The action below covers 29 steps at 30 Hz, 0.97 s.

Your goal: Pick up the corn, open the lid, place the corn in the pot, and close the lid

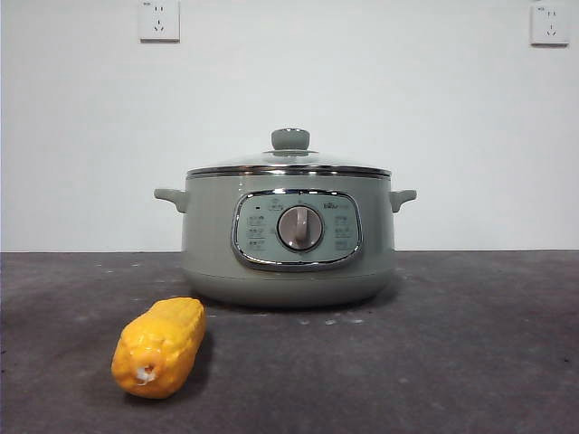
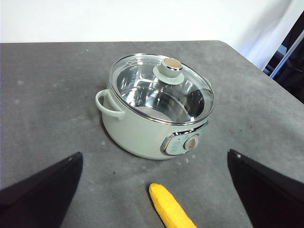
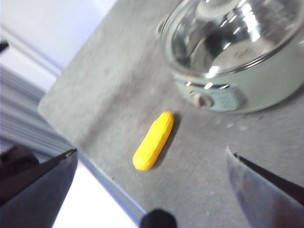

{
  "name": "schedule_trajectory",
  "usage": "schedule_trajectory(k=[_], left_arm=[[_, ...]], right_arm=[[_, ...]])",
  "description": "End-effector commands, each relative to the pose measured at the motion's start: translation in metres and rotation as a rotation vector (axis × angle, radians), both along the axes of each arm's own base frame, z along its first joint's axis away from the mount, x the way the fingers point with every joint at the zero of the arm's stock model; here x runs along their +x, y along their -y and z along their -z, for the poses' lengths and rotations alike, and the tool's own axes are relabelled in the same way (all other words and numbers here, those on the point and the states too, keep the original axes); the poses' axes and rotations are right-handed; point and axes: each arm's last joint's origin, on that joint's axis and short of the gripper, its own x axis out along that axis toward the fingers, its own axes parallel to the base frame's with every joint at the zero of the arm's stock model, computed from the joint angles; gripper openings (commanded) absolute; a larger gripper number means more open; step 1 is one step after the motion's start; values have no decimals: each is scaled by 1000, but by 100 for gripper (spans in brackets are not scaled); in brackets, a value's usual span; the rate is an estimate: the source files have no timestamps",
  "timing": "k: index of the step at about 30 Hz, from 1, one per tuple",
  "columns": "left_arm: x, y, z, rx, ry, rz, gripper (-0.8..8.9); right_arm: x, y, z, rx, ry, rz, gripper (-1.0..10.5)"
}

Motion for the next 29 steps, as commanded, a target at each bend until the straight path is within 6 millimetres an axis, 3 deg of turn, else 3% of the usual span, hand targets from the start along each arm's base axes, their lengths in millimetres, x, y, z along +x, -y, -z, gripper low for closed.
schedule_trajectory(k=[1, 7, 14, 18, 23, 29], left_arm=[[-1, 0, -1, 0, 9, 8, 611], [-1, 0, -1, -1, 8, 7, 611], [-1, 0, -1, 0, 8, 7, 611], [-1, 0, -1, 0, 8, 7, 611], [-1, 0, -1, 0, 8, 8, 611], [-1, 1, -1, -1, 6, 12, 611]], right_arm=[[8, -26, 6, -23, -38, -50, 626], [22, -99, 35, -118, -106, -130, 626], [28, -171, 91, -251, -182, -151, 626], [31, -199, 116, -348, -206, -139, 626], [41, -228, 135, -428, -219, -130, 626], [51, -249, 153, -570, -228, -82, 625]])
